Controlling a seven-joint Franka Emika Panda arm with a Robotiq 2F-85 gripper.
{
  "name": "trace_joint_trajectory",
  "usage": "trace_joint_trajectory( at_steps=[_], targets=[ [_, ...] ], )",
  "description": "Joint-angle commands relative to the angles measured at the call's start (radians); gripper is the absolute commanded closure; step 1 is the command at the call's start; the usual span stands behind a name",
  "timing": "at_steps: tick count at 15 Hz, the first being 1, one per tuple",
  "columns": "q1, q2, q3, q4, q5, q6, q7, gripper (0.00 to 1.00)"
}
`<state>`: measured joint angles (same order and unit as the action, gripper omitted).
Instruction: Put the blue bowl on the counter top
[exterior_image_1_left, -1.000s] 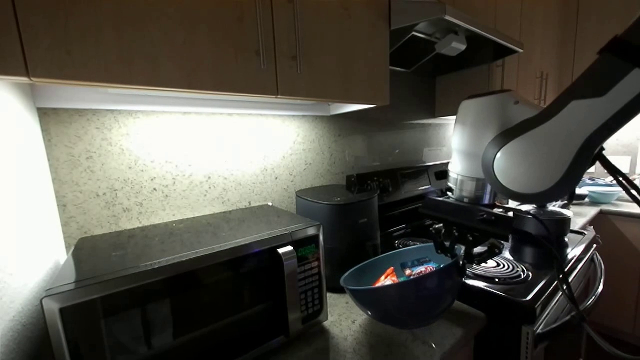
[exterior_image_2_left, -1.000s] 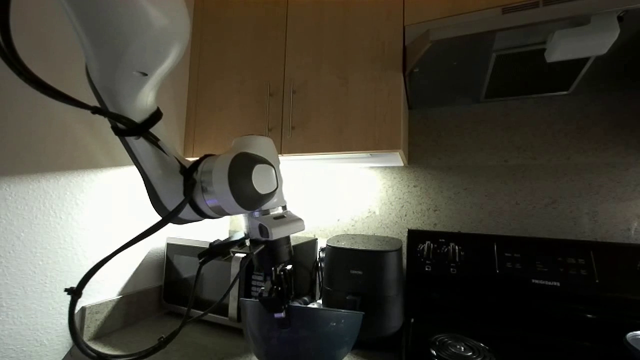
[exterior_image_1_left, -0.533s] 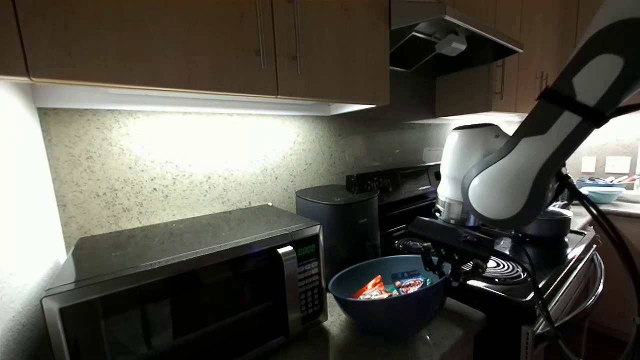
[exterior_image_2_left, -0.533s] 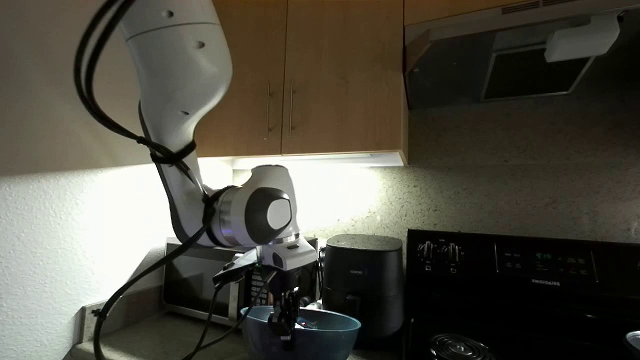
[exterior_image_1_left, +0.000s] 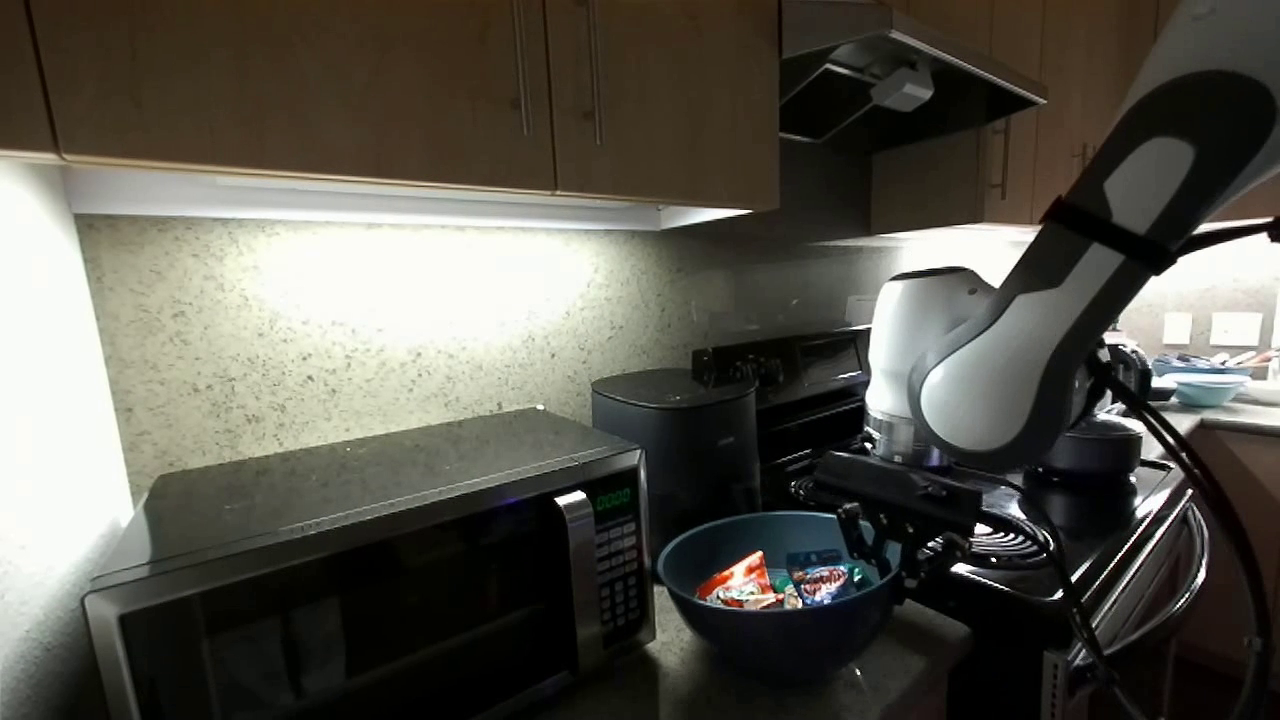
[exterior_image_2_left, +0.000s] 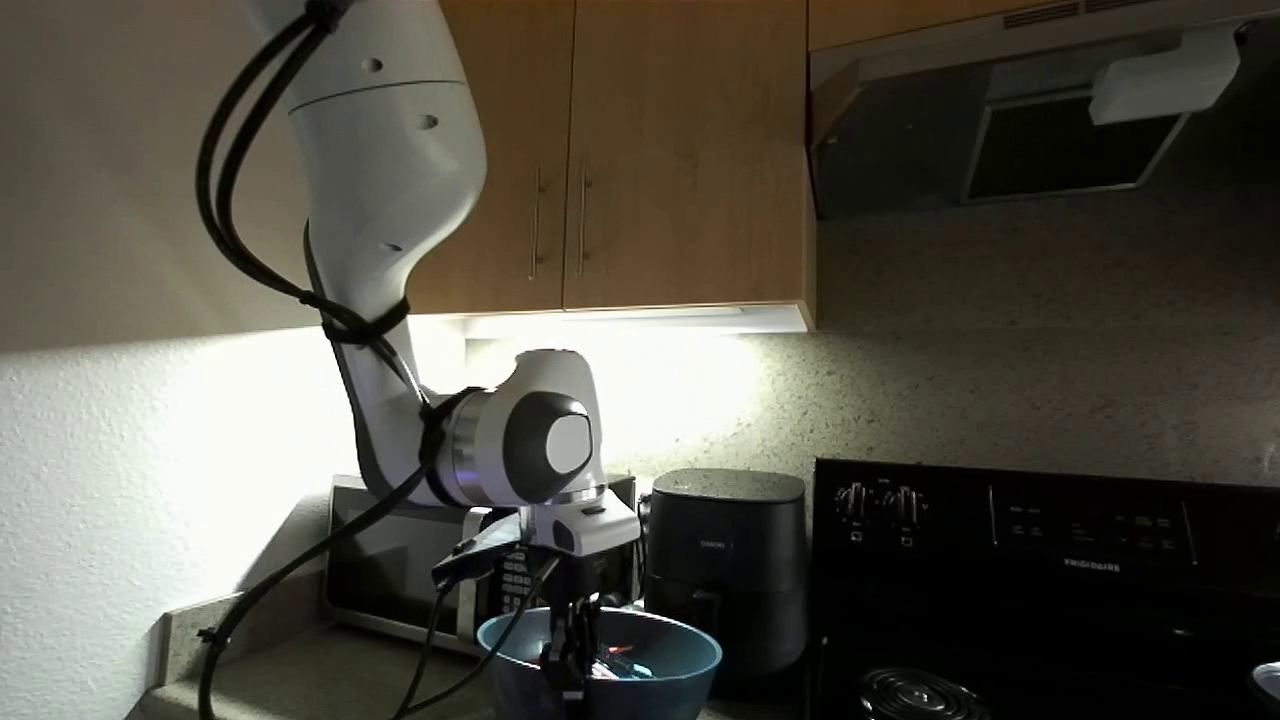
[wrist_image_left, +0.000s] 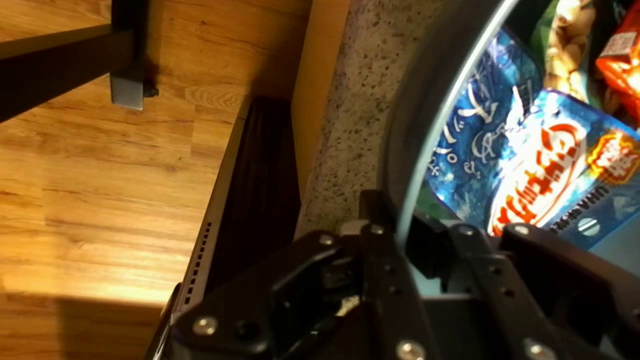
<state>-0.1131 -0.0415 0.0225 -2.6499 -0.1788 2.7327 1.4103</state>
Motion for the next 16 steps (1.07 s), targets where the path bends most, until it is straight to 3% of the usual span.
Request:
trace_joint_trajectory(
  at_steps=[1,4,5,7,12,16],
  targets=[
    [-0.015,-0.010,-0.033,-0.015,-0.147,-0.061,0.167,0.92],
    [-0.011,0.020,-0.052,0.002,-0.157,-0.096,0.215,0.92],
    [-0.008,0.024,-0.056,0.005,-0.139,-0.097,0.210,0.66],
    [-0.005,0.031,-0.065,0.007,-0.142,-0.121,0.224,0.61],
    [0.006,0.039,-0.092,0.019,-0.152,-0.162,0.267,0.28],
    [0.010,-0.020,-0.093,0.007,-0.249,-0.147,0.364,0.02]
  ],
)
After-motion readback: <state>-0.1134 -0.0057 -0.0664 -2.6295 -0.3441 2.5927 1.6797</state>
